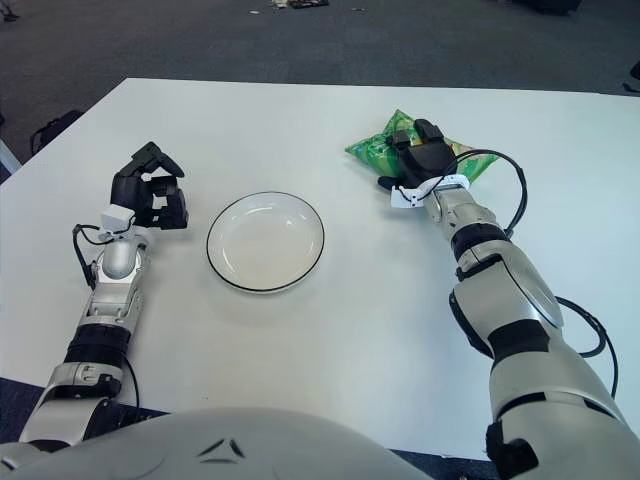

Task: Put the snack into the plate.

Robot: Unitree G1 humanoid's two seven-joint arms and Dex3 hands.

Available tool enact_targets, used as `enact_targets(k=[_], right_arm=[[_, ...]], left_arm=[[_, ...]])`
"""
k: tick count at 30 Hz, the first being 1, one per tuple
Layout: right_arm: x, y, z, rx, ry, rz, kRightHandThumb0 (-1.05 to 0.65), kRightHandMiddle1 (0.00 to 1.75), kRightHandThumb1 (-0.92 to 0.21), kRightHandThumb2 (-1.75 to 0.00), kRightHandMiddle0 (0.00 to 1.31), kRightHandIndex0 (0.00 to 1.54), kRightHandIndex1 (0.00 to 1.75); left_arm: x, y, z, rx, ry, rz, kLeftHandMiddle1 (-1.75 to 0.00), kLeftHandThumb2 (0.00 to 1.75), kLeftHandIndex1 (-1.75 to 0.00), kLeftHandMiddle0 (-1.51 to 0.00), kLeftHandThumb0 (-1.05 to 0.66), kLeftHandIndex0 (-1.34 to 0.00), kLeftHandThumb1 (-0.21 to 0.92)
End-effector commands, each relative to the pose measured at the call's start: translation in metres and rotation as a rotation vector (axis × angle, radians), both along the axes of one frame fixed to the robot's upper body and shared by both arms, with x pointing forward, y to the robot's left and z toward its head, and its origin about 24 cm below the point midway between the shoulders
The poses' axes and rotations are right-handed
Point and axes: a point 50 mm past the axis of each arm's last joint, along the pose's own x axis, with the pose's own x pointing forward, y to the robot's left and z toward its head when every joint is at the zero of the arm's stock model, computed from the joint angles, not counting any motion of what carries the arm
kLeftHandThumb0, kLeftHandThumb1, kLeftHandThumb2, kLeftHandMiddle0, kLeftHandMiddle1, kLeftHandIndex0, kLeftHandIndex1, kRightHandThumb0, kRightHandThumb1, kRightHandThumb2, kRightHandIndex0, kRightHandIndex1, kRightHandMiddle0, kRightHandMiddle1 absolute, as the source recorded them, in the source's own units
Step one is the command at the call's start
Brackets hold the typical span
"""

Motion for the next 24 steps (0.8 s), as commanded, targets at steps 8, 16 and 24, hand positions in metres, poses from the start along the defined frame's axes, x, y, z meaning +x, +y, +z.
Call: enact_targets(k=[8, 16, 24], right_arm=[[-0.003, -0.01, 0.002, -0.004, -0.065, -0.027, -0.76, 1.04, -0.92, -0.86, 0.0, 0.0, 0.46], [0.0, -0.014, 0.013, 0.02, -0.106, -0.068, -0.78, 0.93, -0.92, -0.86, 0.0, 0.0, 0.42], [0.005, -0.017, 0.023, 0.068, -0.12, -0.11, -0.78, 0.82, -0.92, -0.83, 0.0, 0.0, 0.39]], left_arm=[[-0.033, 0.0, -0.058, -0.042, 0.229, 0.052, -1.75, 1.58, -1.75, -1.43, -0.59, -0.8, 0.1], [-0.032, -0.002, -0.058, -0.037, 0.229, 0.05, -1.75, 1.59, -1.75, -1.43, -0.59, -0.81, 0.09], [-0.032, -0.002, -0.058, -0.024, 0.229, 0.053, -1.75, 1.6, -1.75, -1.43, -0.6, -0.82, 0.09]])
